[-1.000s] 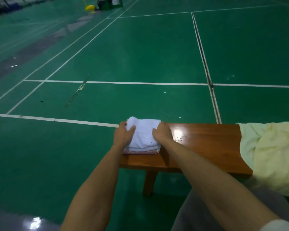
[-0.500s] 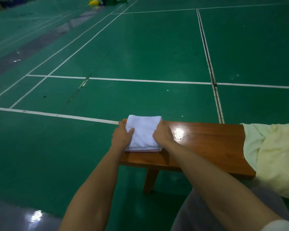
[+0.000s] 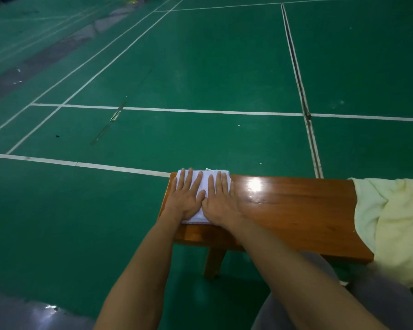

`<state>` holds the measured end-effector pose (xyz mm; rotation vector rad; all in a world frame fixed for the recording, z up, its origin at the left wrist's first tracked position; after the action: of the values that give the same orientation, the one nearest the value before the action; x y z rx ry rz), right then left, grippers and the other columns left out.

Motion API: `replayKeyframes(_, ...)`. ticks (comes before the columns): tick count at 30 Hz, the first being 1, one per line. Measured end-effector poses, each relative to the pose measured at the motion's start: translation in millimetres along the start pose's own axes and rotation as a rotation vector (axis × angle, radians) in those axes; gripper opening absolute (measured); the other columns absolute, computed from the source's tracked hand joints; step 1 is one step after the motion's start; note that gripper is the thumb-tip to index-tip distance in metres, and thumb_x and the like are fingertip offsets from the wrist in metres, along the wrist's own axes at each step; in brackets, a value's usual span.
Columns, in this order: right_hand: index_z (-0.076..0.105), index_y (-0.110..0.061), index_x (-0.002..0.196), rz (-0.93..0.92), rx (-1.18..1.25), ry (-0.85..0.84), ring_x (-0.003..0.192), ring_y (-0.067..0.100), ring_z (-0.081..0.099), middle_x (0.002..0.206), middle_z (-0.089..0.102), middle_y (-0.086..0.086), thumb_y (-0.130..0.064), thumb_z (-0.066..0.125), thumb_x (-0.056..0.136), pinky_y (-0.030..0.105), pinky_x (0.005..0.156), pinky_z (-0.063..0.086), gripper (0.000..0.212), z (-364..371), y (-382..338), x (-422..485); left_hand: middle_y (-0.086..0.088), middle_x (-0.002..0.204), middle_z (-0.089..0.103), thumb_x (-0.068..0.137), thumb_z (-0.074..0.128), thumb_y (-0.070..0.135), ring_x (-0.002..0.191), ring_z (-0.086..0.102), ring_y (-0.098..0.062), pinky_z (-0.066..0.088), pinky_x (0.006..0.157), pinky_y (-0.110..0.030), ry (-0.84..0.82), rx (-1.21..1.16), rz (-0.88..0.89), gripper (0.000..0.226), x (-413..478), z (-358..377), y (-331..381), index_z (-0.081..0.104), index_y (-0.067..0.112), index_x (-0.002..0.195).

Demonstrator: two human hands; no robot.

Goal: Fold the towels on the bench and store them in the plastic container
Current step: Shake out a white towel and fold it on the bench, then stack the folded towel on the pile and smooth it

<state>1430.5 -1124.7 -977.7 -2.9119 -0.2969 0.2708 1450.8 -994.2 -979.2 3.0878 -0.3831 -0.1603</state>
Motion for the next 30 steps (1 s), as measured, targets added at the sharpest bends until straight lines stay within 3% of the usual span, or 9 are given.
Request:
replayKeyframes(6, -0.014, -0.006, 0.159, -0.065, 0.043, 0.094, 0.151, 0.040, -0.026, 0.163, -0.025, 0.023, -0.056, 0.009, 0.096, 0.057, 0.124, -0.005, 0.084, 10, 10, 4, -0.006, 0.168, -0.020, 0.096, 0.001, 0.072, 0.152, -0.024, -0.036, -0.010, 0.124, -0.053, 0.056, -0.023, 0.108, 0.071, 3, 11, -14, -0.015, 0.042, 0.158)
replayKeyframes(11, -0.015, -0.008, 0.159, -0.058, 0.043, 0.042, 0.151, 0.040, -0.026, 0.164, -0.025, 0.021, -0.055, 0.013, 0.097, 0.058, 0.123, -0.006, 0.083, 12, 12, 8, -0.013, 0.168, -0.016, 0.097, -0.008, 0.068, 0.153, -0.021, -0.039, -0.002, 0.125, -0.056, 0.052, 0.087, 0.053, 0.070, -2, 6, -6, -0.017, 0.037, 0.159)
replayKeyframes(15, -0.012, -0.013, 0.161, -0.037, 0.036, -0.025, 0.152, 0.037, -0.025, 0.165, -0.024, 0.017, -0.055, 0.019, 0.103, 0.057, 0.123, -0.008, 0.078, 4, 16, 5, -0.013, 0.168, -0.018, 0.091, -0.017, 0.068, 0.152, -0.023, -0.037, -0.005, 0.124, -0.056, -0.029, 0.194, 0.020, 0.075, 1, -5, 2, -0.022, 0.034, 0.158)
replayKeyframes(19, -0.005, -0.010, 0.162, -0.061, 0.012, -0.056, 0.154, 0.037, -0.015, 0.167, -0.014, 0.018, -0.044, 0.025, 0.106, 0.054, 0.125, -0.004, 0.072, -21, 25, -11, -0.004, 0.171, -0.004, 0.101, 0.004, 0.063, 0.156, -0.013, -0.029, -0.005, 0.125, -0.055, -0.036, 0.269, 0.120, 0.070, 2, -33, 30, -0.005, 0.030, 0.162)
replayKeyframes(24, 0.005, -0.004, 0.161, -0.025, -0.018, -0.016, 0.156, 0.036, -0.001, 0.169, 0.001, 0.018, -0.024, 0.048, 0.100, 0.051, 0.126, 0.001, 0.078, -69, 50, -31, -0.004, 0.170, 0.012, 0.106, 0.026, 0.053, 0.157, 0.000, -0.026, 0.005, 0.126, -0.049, 0.007, 0.131, 0.127, 0.060, 9, -65, 86, 0.022, 0.030, 0.161)
replayKeyframes(26, 0.014, -0.005, 0.160, 0.014, 0.002, 0.002, 0.155, 0.035, 0.011, 0.166, 0.015, 0.018, -0.026, 0.049, 0.099, 0.051, 0.126, 0.005, 0.074, -85, 67, -39, -0.006, 0.168, 0.021, 0.105, 0.036, 0.047, 0.157, 0.008, -0.026, 0.010, 0.126, -0.047, 0.032, 0.044, 0.115, 0.057, 14, -76, 111, 0.032, 0.028, 0.158)
replayKeyframes(30, 0.042, -0.009, 0.144, 0.084, 0.014, 0.084, 0.134, 0.032, 0.046, 0.140, 0.052, 0.013, -0.037, 0.060, 0.090, 0.045, 0.115, 0.031, 0.063, -118, 107, -57, -0.010, 0.151, 0.050, 0.097, 0.050, 0.030, 0.145, 0.038, -0.029, 0.030, 0.117, -0.041, 0.086, -0.097, 0.128, 0.048, 24, -100, 167, 0.054, 0.021, 0.144)
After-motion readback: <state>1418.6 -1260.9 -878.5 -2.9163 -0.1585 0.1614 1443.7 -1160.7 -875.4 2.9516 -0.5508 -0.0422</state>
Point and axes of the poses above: each hand's wrist, its own x-axis towards the middle knuckle, its own z-axis out of the palm, y = z × x, the point moved 5 cm from there along x, towards the middle knuckle
